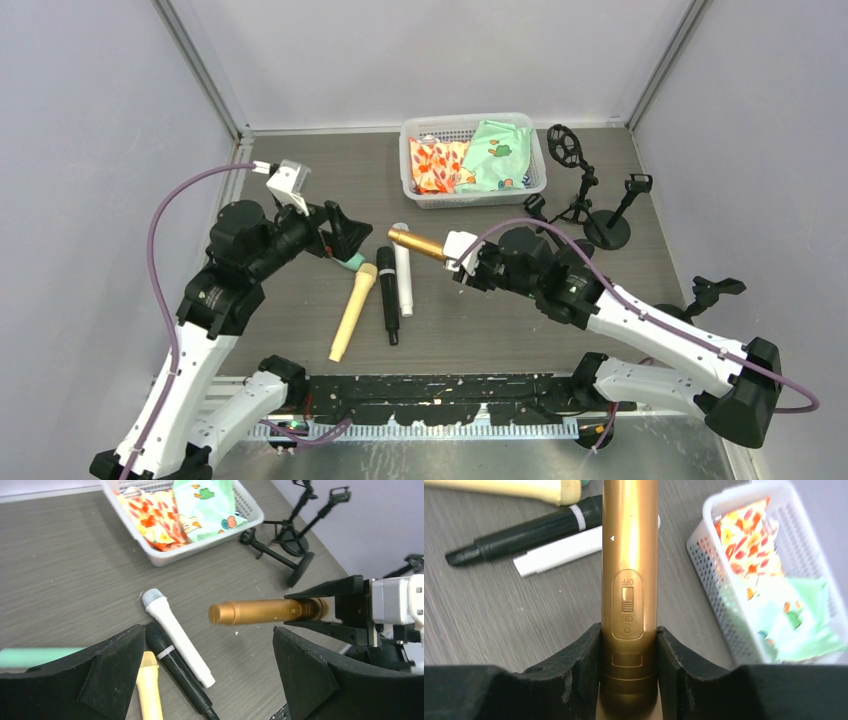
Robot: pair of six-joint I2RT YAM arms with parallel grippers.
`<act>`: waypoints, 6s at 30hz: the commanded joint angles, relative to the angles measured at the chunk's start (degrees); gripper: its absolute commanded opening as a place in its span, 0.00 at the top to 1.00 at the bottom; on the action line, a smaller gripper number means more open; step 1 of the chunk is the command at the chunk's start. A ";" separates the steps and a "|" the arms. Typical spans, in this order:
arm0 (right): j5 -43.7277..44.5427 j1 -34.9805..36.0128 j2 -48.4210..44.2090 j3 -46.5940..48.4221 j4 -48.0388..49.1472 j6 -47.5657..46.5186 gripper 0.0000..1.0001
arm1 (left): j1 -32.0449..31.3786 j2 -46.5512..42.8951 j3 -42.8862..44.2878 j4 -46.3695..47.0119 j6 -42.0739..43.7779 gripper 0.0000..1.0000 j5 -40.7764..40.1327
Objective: Attach the microphones to the stand
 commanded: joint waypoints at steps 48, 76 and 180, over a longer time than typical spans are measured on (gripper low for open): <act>-19.41 0.29 3.18 21.59 -20.35 -53.04 0.85 | -19.64 18.13 0.19 0.72 6.98 0.50 20.39; 22.99 0.31 -11.60 -1.24 23.25 41.40 0.21 | -19.67 10.26 -5.44 12.12 1.60 1.00 0.47; 60.46 0.15 -34.03 27.30 -29.28 54.76 0.99 | -37.80 101.84 60.47 23.78 -47.51 0.25 -33.09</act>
